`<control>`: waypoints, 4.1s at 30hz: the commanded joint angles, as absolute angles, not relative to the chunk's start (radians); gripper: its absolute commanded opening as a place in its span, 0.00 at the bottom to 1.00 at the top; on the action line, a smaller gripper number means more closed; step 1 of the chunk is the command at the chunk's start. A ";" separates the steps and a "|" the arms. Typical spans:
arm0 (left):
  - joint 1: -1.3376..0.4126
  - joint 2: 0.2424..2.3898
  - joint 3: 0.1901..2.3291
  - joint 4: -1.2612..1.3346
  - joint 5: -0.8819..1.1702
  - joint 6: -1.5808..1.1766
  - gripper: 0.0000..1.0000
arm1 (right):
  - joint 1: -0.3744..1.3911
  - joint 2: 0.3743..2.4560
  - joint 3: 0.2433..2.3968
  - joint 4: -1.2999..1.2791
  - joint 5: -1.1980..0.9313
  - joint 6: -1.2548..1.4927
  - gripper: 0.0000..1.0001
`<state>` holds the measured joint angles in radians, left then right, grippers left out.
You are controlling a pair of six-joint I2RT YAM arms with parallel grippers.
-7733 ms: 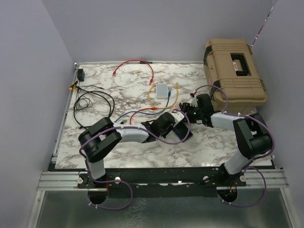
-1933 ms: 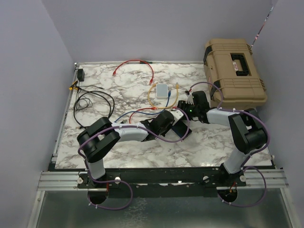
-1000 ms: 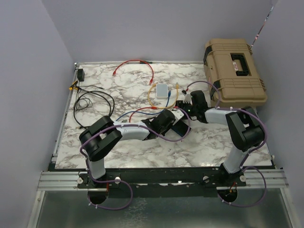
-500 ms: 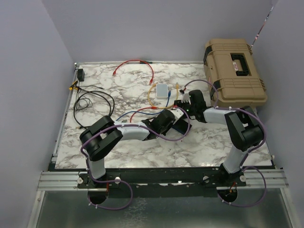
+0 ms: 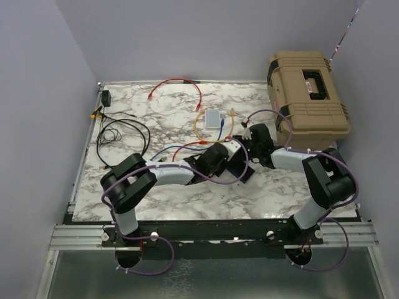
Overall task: Insert the plug into the switch port
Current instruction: Insert the connector into the switch port.
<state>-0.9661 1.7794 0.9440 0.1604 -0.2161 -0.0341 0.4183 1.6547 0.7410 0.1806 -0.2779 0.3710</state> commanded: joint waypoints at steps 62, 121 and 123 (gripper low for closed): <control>-0.965 1.792 0.957 0.249 -0.264 -0.159 0.00 | 0.396 1.780 0.663 0.113 -0.524 0.430 0.52; -0.912 1.810 1.124 0.505 -0.185 0.004 0.00 | 0.490 1.861 0.722 0.135 -0.792 0.368 0.50; -0.911 1.820 1.135 0.525 -0.166 0.004 0.00 | 0.502 1.861 0.727 0.133 -0.811 0.361 0.49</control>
<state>-0.9062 1.8114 0.9859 0.0612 -0.1802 0.0051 0.3527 1.7962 0.7773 0.3820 -0.5152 0.3241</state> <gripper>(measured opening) 0.009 0.506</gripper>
